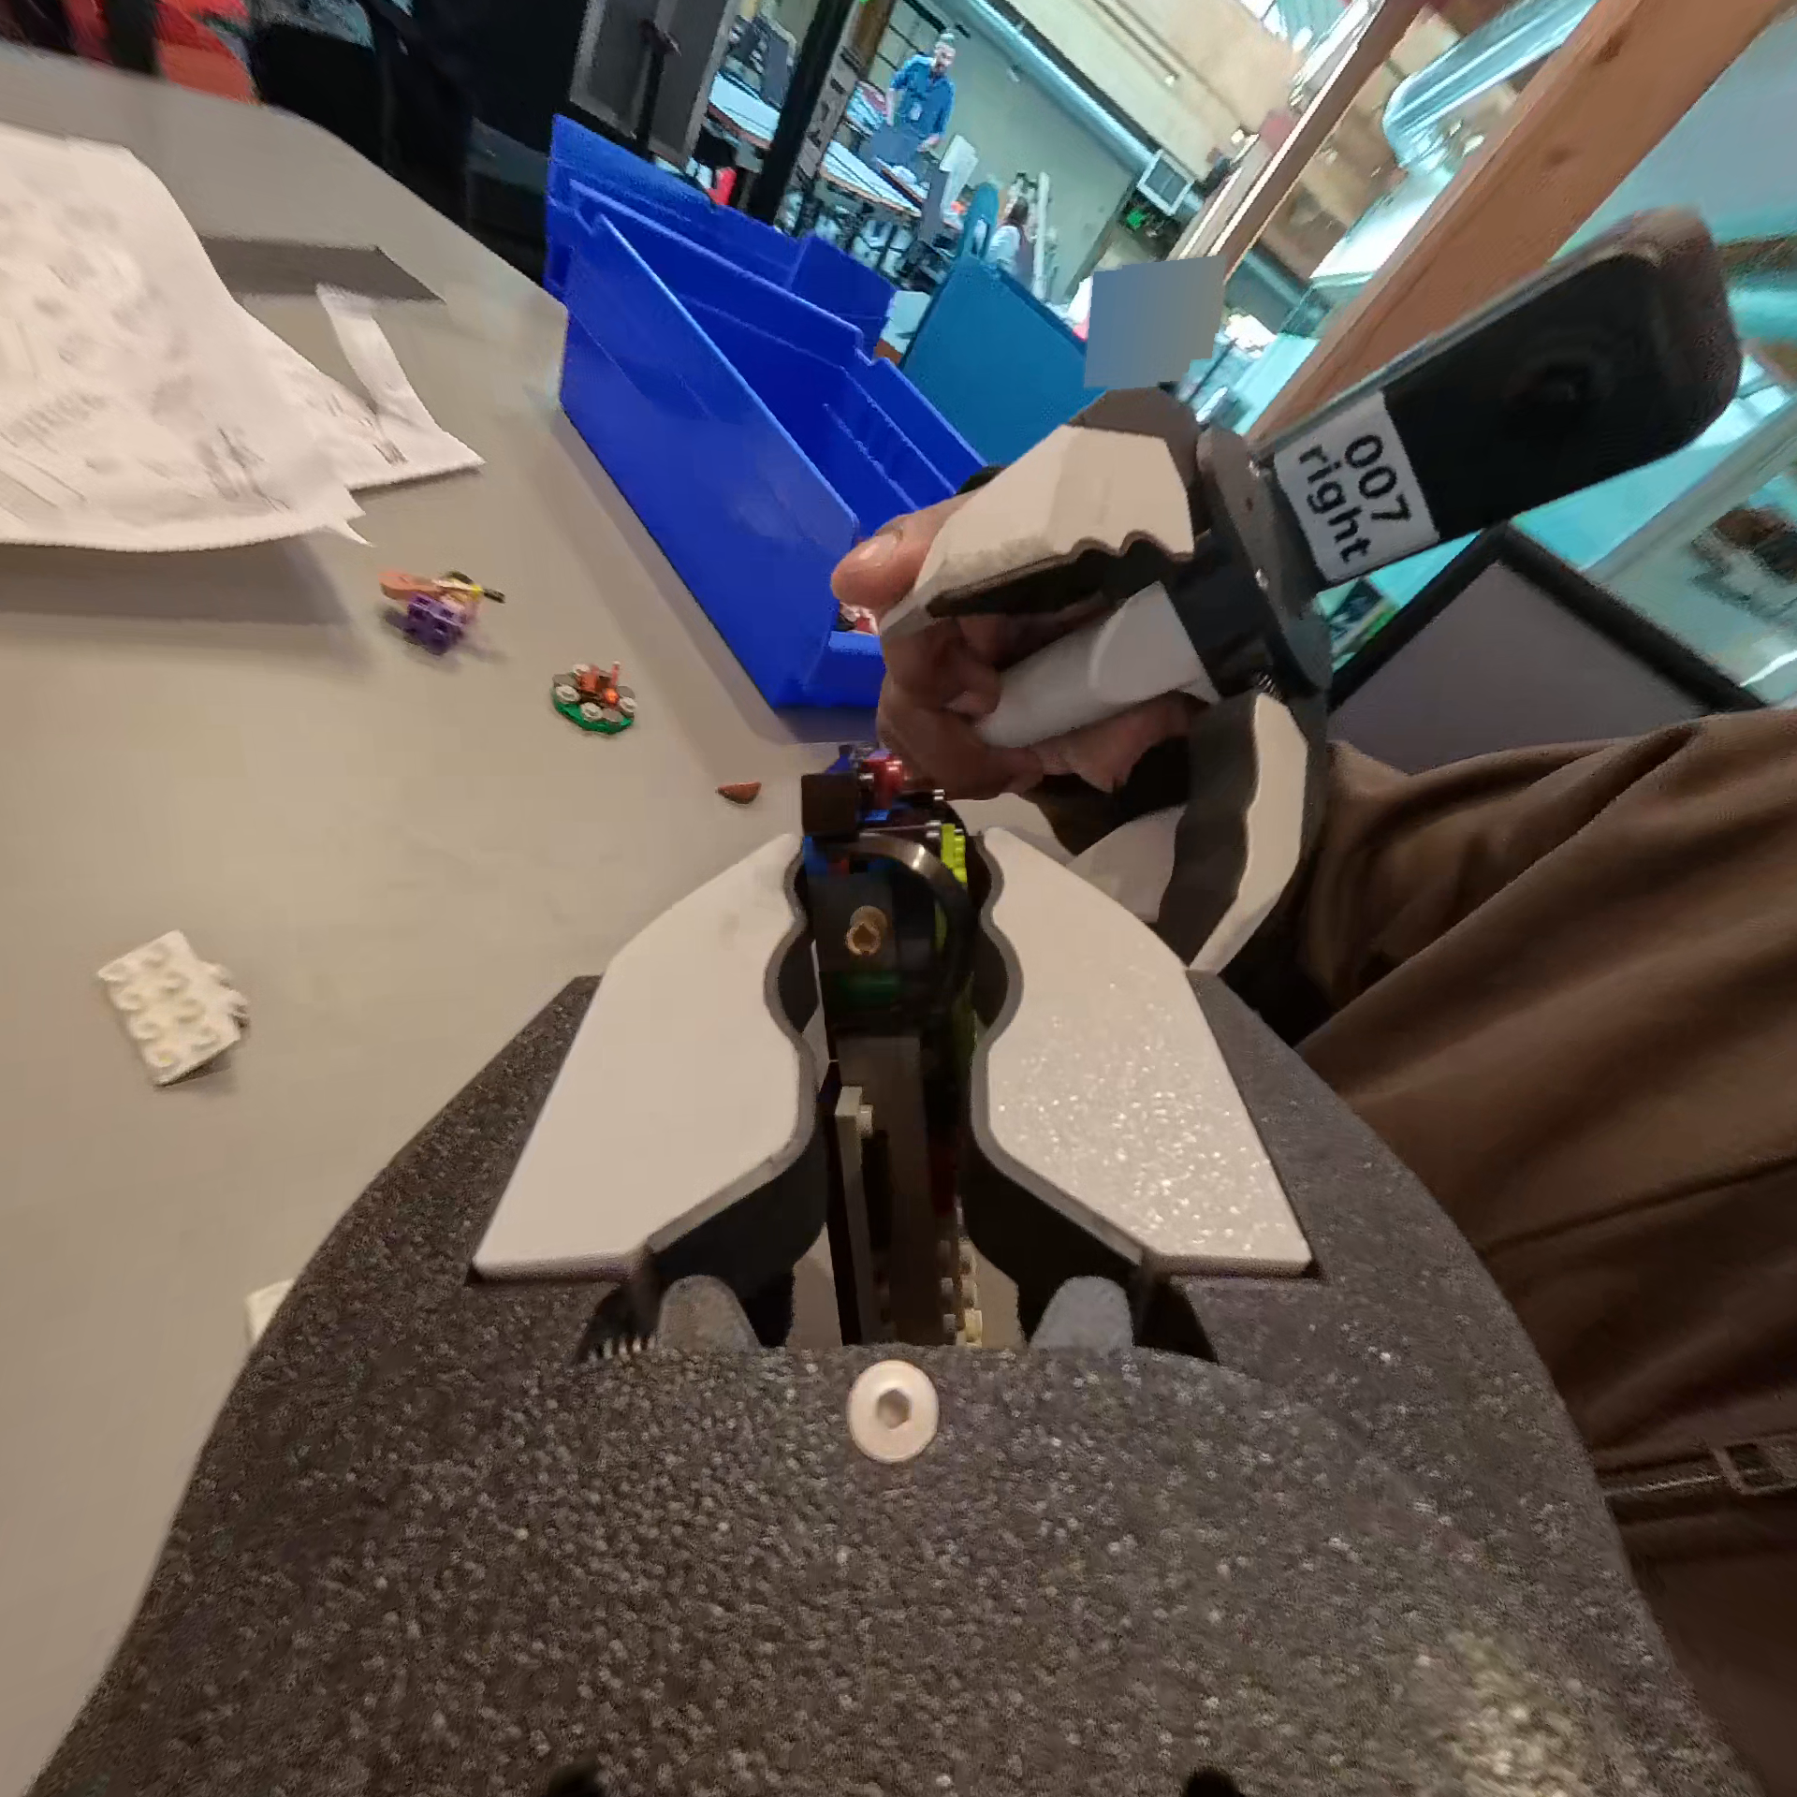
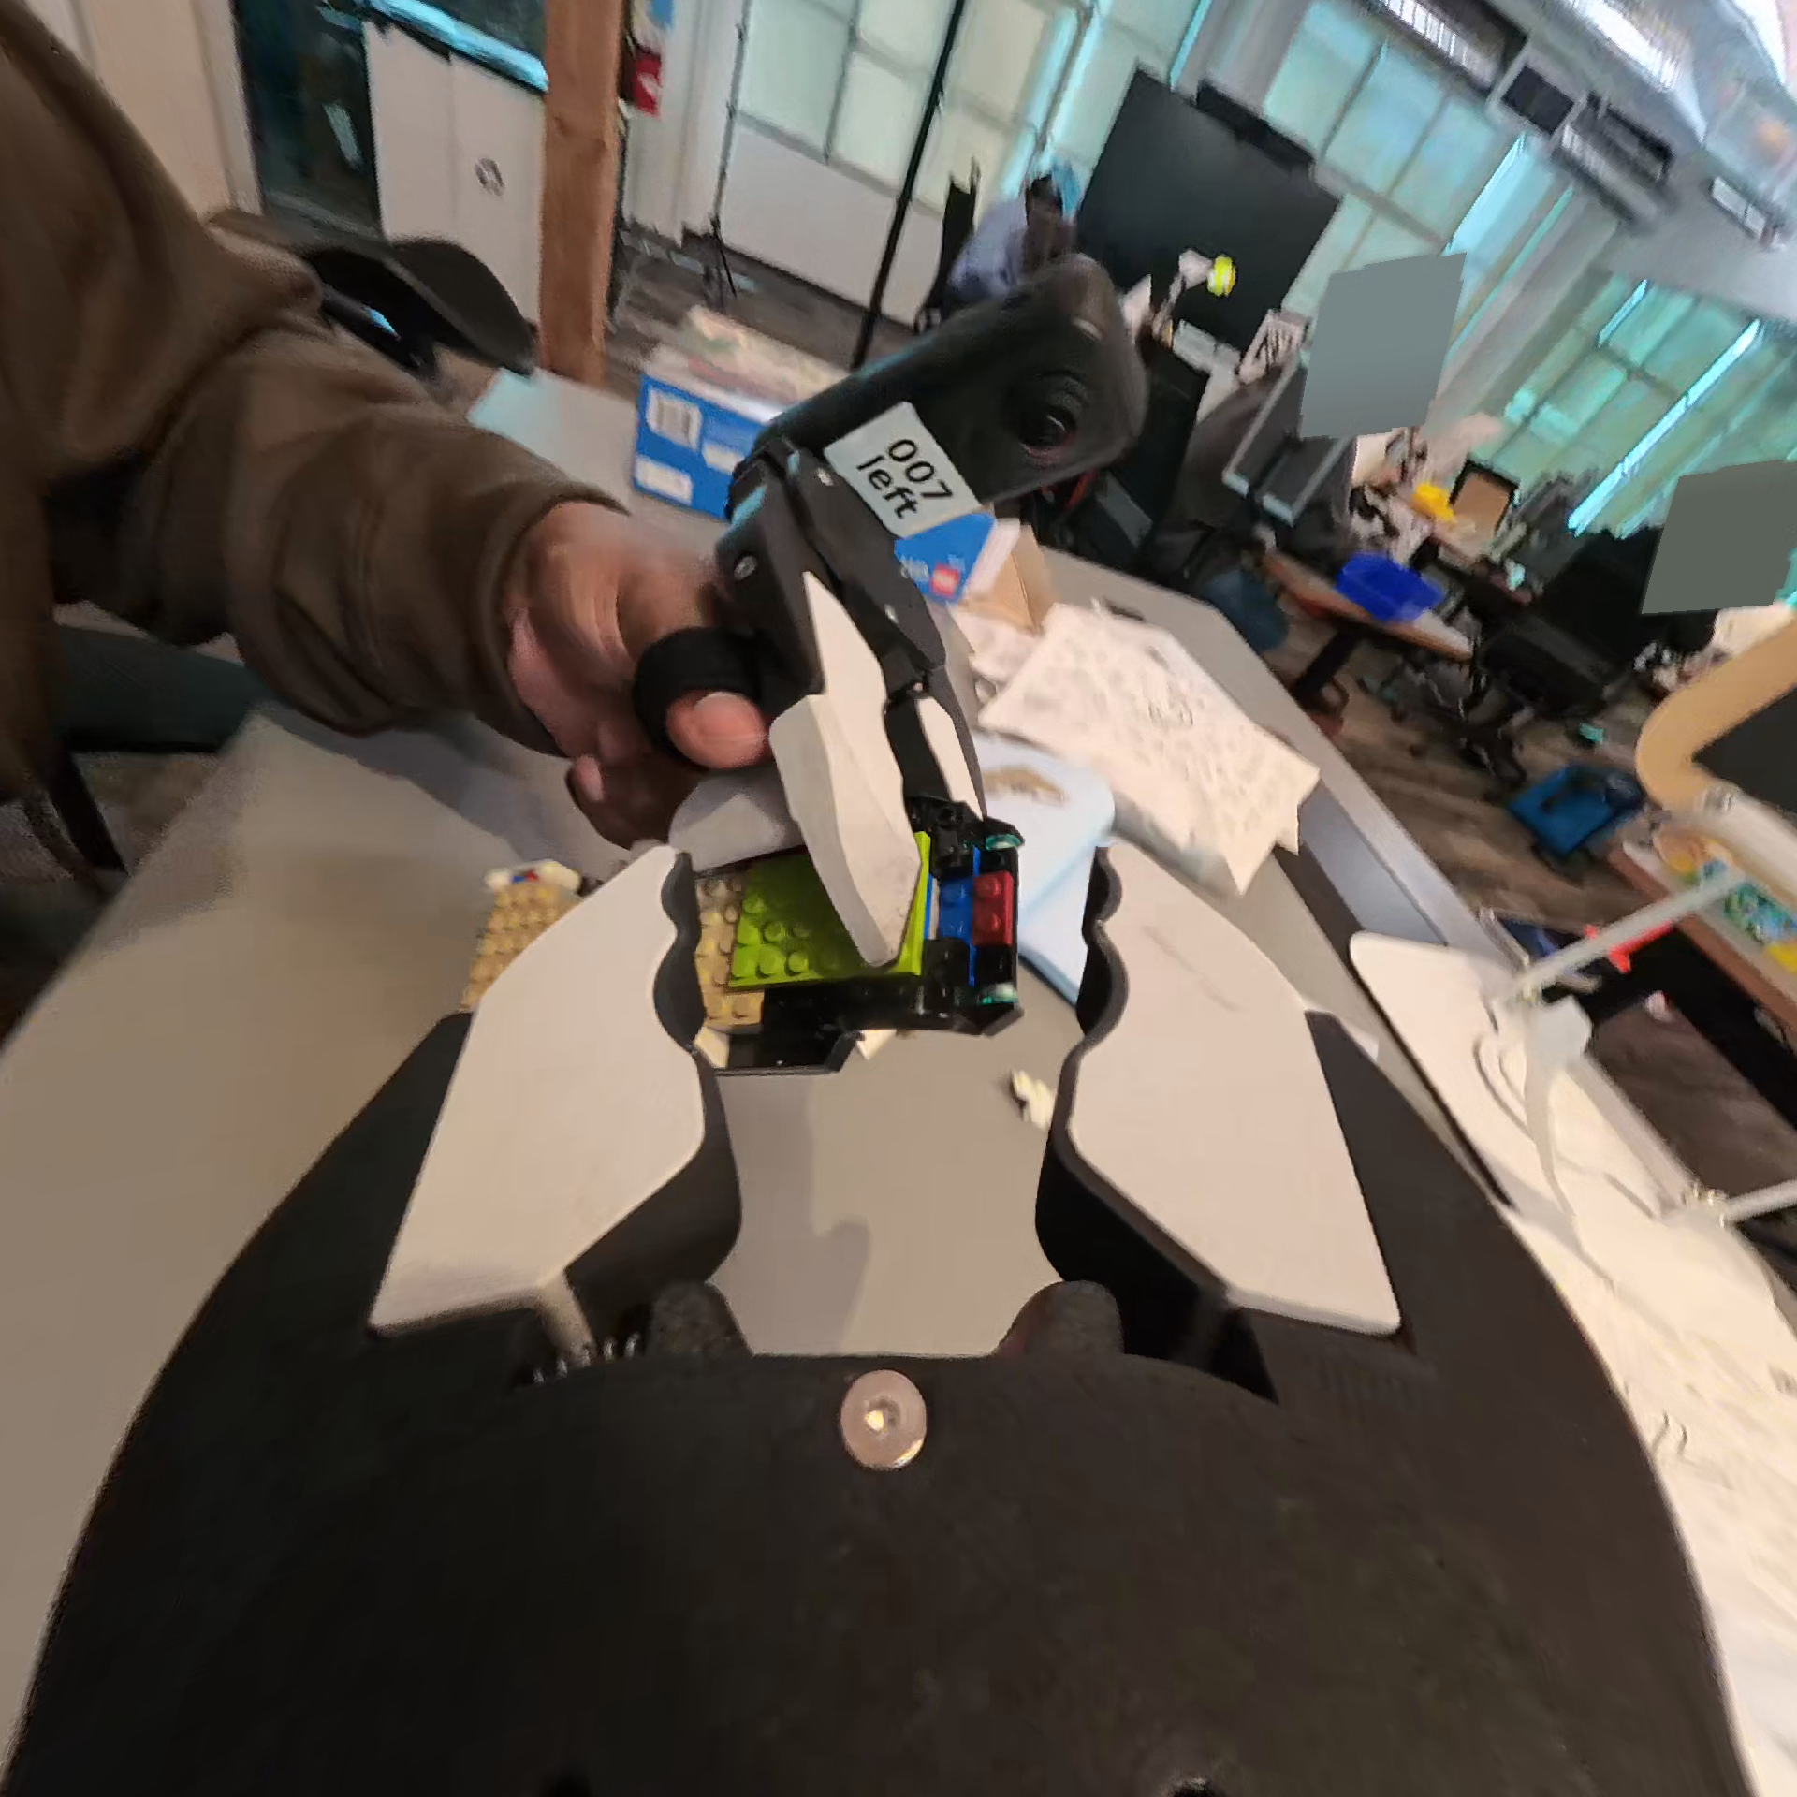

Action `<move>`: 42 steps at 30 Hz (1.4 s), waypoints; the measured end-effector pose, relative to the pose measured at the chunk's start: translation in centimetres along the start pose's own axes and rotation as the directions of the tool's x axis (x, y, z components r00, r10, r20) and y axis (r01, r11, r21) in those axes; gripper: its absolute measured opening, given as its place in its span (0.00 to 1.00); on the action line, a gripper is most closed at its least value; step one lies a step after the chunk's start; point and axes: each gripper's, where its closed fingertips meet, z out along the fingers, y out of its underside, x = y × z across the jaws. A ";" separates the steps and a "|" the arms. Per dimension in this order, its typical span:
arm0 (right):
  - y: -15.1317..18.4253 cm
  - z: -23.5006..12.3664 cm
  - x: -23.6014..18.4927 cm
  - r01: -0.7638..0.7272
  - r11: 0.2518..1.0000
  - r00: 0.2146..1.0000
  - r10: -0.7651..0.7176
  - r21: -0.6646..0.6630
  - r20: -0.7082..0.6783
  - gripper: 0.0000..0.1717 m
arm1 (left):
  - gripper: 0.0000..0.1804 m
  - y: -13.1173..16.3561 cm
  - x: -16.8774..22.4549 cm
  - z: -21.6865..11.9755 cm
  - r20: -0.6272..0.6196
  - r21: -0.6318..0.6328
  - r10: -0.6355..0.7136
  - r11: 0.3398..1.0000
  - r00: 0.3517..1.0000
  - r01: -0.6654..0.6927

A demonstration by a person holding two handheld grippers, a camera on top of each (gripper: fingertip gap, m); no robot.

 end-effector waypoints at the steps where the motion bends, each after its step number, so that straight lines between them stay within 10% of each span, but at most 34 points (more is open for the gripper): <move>1: 0.7 0.1 0.2 -0.010 1.000 1.000 0.010 -0.022 0.003 0.45 | 0.16 0.1 -0.3 0.5 -0.032 -0.006 -0.046 0.999 0.998 0.046; 18: 8.4 3.1 -2.1 -0.133 0.950 0.983 0.163 -0.284 0.084 0.53 | 0.16 3.9 -4.1 2.0 -0.089 -0.075 -0.404 0.914 0.910 0.399; 42: 10.0 3.3 -3.8 -0.172 0.899 0.973 0.219 -0.403 0.074 0.65 | 0.16 5.2 -4.7 2.0 -0.025 -0.115 -0.422 0.902 0.906 0.417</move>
